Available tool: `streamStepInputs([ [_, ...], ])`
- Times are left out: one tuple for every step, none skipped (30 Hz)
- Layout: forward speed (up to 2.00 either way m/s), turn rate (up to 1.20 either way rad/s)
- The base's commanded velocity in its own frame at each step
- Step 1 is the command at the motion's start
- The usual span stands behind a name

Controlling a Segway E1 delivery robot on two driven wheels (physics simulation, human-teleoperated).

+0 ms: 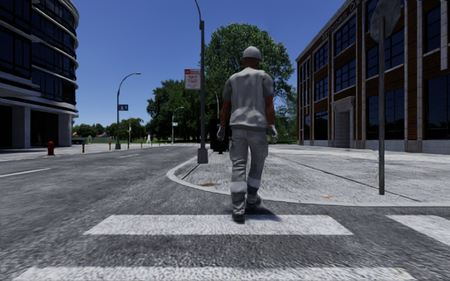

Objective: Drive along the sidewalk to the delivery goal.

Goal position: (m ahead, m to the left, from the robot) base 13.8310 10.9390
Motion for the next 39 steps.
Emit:
streamStepInputs([
  [1.99,0.00],
  [1.99,0.00],
  [1.99,0.00],
  [1.99,0.00],
  [2.00,0.00],
  [2.00,0.00],
  [1.94,0.00],
  [1.56,0.00],
  [1.56,0.00],
  [1.34,0.00],
  [1.22,0.00],
  [1.14,0.00],
  [1.05,0.00],
  [0.99,0.00],
  [0.99,0.00],
  [0.97,-0.08],
  [0.97,-0.08],
  [0.97,-0.09],
  [0.97,-0.10],
  [0.97,-0.10],
  [0.97,-0.10],
  [0.97,-0.10],
  [0.97,-0.10],
  [0.97,-0.10],
  [0.97,-0.10],
  [0.97,-0.10],
  [0.97,-0.10],
  [0.97,-0.10],
  [0.97,-0.10],
  [0.97,-0.10],
  [0.97,-0.10],
  [0.97,-0.10],
  [0.97,-0.10],
  [0.97,-0.15],
  [0.97,-0.31],
  [0.97,-0.40],
  [0.97,-0.40],
  [0.97,-0.43],
  [0.98,-0.44],
])
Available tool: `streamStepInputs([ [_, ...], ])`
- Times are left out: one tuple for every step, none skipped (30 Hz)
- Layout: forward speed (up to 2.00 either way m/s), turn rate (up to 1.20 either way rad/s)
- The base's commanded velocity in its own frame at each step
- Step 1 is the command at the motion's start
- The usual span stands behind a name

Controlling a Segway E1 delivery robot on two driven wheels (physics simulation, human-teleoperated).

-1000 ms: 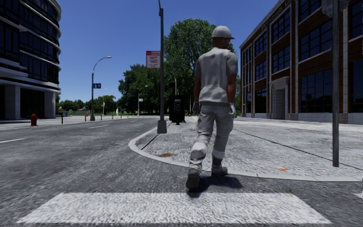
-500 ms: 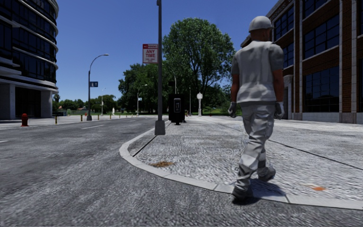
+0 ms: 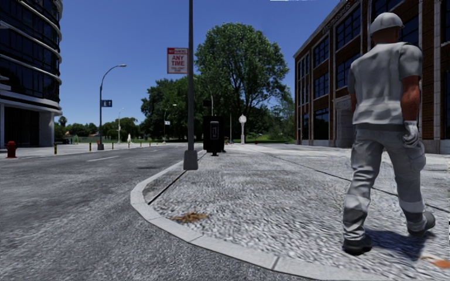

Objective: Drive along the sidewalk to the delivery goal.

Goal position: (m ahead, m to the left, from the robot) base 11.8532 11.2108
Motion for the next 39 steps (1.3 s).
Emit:
streamStepInputs([
  [0.98,-0.44],
  [1.04,-0.44],
  [1.04,-0.44],
  [1.09,-0.44],
  [1.12,-0.44],
  [1.13,-0.47],
  [1.15,-0.56],
  [1.15,-0.56],
  [1.15,-0.60],
  [1.15,-0.61],
  [1.15,-0.62],
  [1.15,-0.62],
  [1.15,-0.62],
  [1.15,-0.62],
  [1.15,-0.62],
  [1.15,-0.62],
  [1.16,-0.61],
  [1.16,-0.61],
  [1.17,-0.60],
  [1.18,-0.58],
  [1.19,-0.56],
  [1.19,-0.56],
  [1.21,-0.50],
  [1.22,-0.44],
  [1.23,-0.40],
  [1.23,-0.38],
  [1.23,-0.38],
  [1.24,-0.36],
  [1.24,-0.34],
  [1.25,-0.21],
  [1.25,-0.21],
  [1.25,-0.04],
  [1.27,0.00],
  [1.28,0.00],
  [1.28,0.00],
  [1.28,0.00],
  [1.28,0.00],
  [1.28,0.00],
  [1.28,0.00],
])
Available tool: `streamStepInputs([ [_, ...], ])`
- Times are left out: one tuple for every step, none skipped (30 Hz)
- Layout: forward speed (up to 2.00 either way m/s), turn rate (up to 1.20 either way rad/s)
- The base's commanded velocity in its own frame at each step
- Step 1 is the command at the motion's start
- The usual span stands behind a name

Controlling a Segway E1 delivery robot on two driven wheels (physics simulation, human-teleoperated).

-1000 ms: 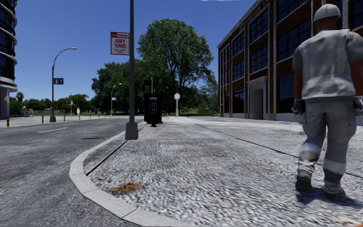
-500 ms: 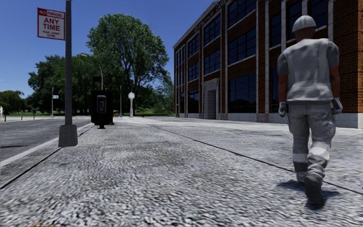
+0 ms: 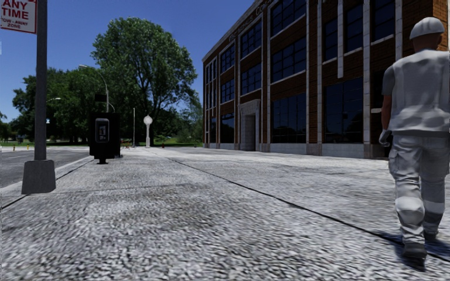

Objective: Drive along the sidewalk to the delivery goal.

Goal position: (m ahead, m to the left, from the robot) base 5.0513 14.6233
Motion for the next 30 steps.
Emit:
streamStepInputs([
  [1.28,0.00],
  [1.28,0.00],
  [1.28,0.00],
  [1.28,0.00],
  [1.28,0.00],
  [1.28,0.00],
  [1.28,0.00],
  [1.28,0.00],
  [1.28,0.00],
  [1.28,0.00],
  [1.28,0.00],
  [1.28,0.00],
  [1.29,0.00],
  [1.29,0.00],
  [1.29,0.00],
  [1.29,0.00],
  [1.30,0.00],
  [1.30,0.00],
  [1.30,0.00],
  [1.30,0.00],
  [1.33,0.00],
  [1.36,0.00],
  [1.37,0.00],
  [1.37,0.00],
  [1.37,0.00],
  [1.40,0.00],
  [2.00,0.07],
  [2.00,0.12],
  [2.00,0.15],
  [2.00,0.15],
])
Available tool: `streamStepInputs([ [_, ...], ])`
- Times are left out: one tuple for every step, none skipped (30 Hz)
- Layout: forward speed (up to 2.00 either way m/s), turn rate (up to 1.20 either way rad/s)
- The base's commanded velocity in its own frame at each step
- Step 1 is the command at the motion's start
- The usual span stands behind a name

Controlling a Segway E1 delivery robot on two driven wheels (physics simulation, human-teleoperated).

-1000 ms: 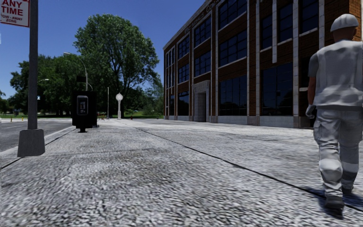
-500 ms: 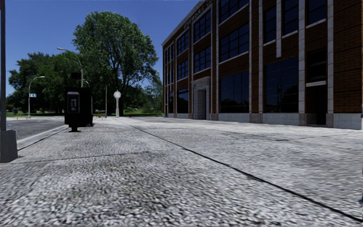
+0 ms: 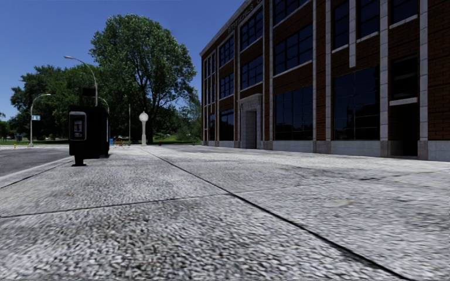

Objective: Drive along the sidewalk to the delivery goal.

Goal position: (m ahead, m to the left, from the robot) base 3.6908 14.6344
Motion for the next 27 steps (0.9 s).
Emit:
streamStepInputs([
  [2.00,0.18],
  [2.00,0.22],
  [2.00,0.24],
  [2.00,0.24],
  [2.00,0.27],
  [2.00,0.30],
  [2.00,0.35],
  [2.00,0.37],
  [2.00,0.37],
  [2.00,0.37],
  [2.00,0.37],
  [2.00,0.37],
  [2.00,0.37],
  [2.00,0.37],
  [2.00,0.37],
  [2.00,0.37],
  [2.00,0.37],
  [2.00,0.37],
  [2.00,0.37],
  [2.00,0.37],
  [2.00,0.37],
  [2.00,0.37],
  [2.00,0.37],
  [2.00,0.37],
  [2.00,0.37],
  [2.00,0.36],
  [2.00,0.36],
])
